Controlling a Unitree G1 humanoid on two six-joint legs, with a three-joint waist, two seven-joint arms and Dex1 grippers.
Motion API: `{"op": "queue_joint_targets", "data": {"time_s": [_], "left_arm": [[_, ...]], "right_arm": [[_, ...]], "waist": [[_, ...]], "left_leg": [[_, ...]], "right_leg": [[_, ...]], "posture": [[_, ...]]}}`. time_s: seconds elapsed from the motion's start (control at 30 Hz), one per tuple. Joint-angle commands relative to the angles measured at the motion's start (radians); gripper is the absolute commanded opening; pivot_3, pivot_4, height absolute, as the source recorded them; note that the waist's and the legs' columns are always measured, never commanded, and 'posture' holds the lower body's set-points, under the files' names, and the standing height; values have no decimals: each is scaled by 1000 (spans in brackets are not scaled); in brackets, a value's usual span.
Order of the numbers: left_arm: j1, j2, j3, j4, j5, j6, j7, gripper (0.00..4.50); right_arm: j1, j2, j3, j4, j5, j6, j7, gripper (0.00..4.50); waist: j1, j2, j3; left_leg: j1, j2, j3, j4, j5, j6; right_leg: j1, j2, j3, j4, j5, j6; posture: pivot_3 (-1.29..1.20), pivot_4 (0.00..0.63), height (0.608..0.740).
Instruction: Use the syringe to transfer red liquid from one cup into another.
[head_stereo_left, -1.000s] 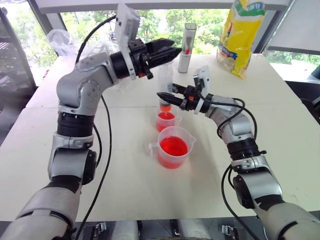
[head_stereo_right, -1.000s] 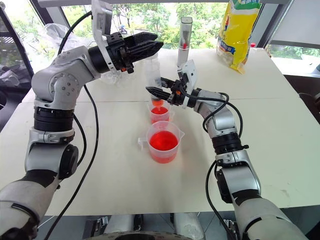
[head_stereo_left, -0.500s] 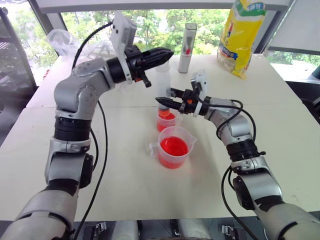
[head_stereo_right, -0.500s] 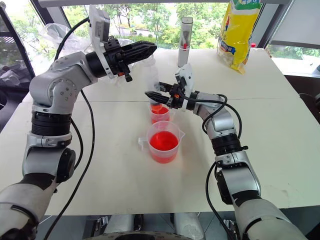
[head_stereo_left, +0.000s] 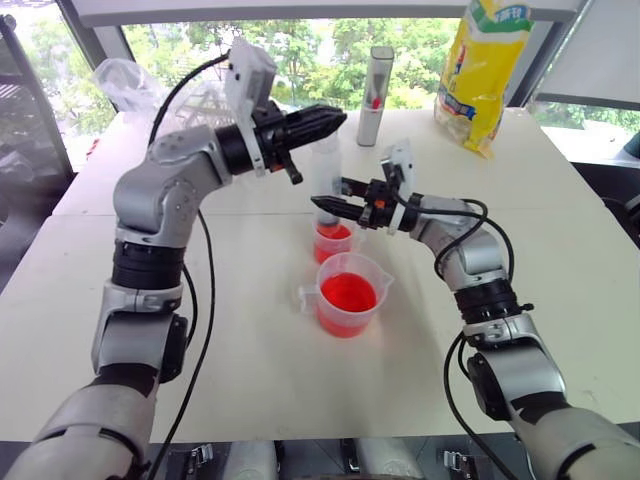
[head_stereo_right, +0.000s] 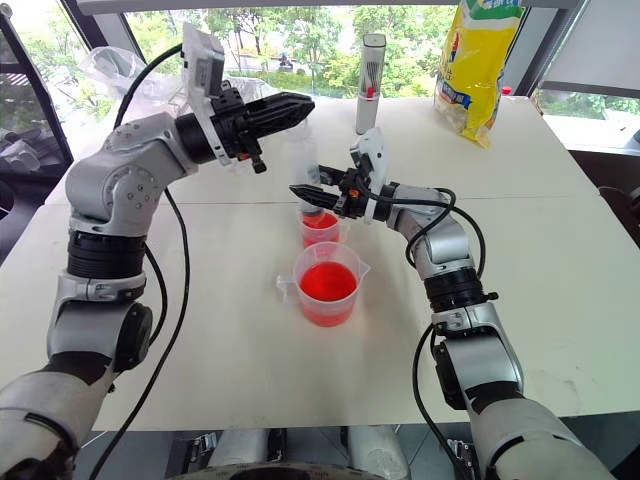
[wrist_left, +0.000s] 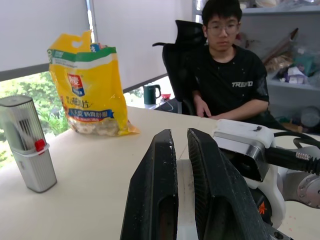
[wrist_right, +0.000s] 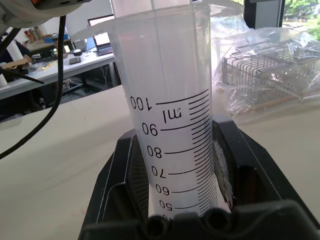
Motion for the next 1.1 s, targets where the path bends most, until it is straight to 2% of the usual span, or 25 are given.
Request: {"op": "queue_joint_targets", "data": {"time_s": [0.03, 0.83, 0.97, 1.1], "left_arm": [[32, -2, -36, -5, 23, 7, -18, 107], [29, -31, -10, 2, 18, 16, -2, 107], [9, -30, 21, 3, -9, 40, 2, 1667], [-2, -28, 48, -9, -29, 51, 9, 3722]], "right_arm": [[-73, -23, -83, -70, 41, -15, -23, 1402], [-98, -35, -90, -67, 48, -3, -22, 1402], [-94, -34, -87, -70, 48, -1, -21, 1402], [-92, -33, -88, -75, 47, 3, -19, 1402]], "waist": [[0, 0, 0], [0, 0, 0], [1, 0, 0], [0, 1, 0]], "left_leg": [[0, 0, 0, 0, 0, 0], [0, 0, 0, 0, 0, 0], [0, 0, 0, 0, 0, 0], [0, 0, 0, 0, 0, 0]], "right_leg": [[0, 0, 0, 0, 0, 0], [0, 0, 0, 0, 0, 0], [0, 0, 0, 0, 0, 0], [0, 0, 0, 0, 0, 0]], "posture": [[0, 150, 740], [0, 150, 740], [0, 150, 740], [0, 150, 740]]}}
